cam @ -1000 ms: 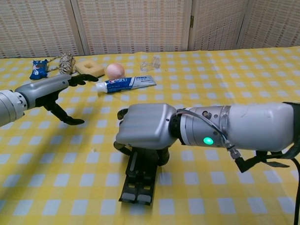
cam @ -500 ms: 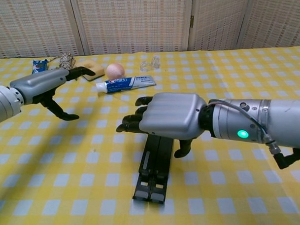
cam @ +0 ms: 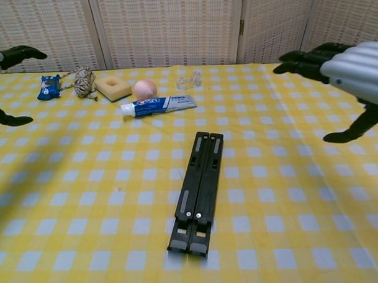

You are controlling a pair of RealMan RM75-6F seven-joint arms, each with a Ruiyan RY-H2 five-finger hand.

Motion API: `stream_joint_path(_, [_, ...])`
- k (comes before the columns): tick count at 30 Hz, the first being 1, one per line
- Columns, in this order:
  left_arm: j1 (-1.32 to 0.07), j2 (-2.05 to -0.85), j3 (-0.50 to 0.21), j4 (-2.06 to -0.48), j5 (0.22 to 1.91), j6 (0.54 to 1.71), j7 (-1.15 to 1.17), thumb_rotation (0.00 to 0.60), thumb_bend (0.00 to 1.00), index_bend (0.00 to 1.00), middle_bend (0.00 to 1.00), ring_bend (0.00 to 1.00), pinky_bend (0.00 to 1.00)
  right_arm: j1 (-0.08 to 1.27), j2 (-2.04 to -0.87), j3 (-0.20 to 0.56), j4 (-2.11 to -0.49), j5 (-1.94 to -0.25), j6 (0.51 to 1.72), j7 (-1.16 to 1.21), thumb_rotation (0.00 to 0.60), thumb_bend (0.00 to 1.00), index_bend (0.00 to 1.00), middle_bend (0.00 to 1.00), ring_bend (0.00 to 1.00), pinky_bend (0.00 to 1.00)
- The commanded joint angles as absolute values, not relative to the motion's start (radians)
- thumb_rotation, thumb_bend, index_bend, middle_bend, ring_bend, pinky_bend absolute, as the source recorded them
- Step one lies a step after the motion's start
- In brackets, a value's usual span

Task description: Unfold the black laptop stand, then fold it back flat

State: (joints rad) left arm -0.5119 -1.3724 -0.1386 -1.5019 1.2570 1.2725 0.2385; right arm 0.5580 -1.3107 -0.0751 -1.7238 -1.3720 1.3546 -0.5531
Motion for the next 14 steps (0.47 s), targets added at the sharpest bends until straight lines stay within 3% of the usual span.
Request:
stream_joint_path(1, [-0.425, -1.316, -0.104, -1.522, 1.31, 1.374, 0.195, 0.6, 0.27, 0.07, 0.0, 0.0, 0.0, 0.405, -1.221, -0.109, -1.748, -1.388, 1.514, -0.409, 0.6, 0.21, 0.0, 0.01, 0.08, 0.02])
stream_joint_path(8, [-0.296, -1.266, -0.034, -1.545, 1.365, 1.489, 0.146, 0.6, 0.27, 0.07, 0.0, 0.0, 0.0, 0.244, -1.178, -0.135, -1.642, -1.417, 1.633, -0.196, 0.6, 0.21, 0.0, 0.01, 0.07, 0.02])
stream_joint_path(14, [-0.2, -1.27, 0.007, -1.538, 1.413, 1.588, 0.116, 0.6, 0.27, 0.06, 0.0, 0.0, 0.0, 0.176, -1.155, -0.133, -1.582, -1.431, 1.637, -0.033, 0.6, 0.21, 0.0, 0.01, 0.05, 0.01])
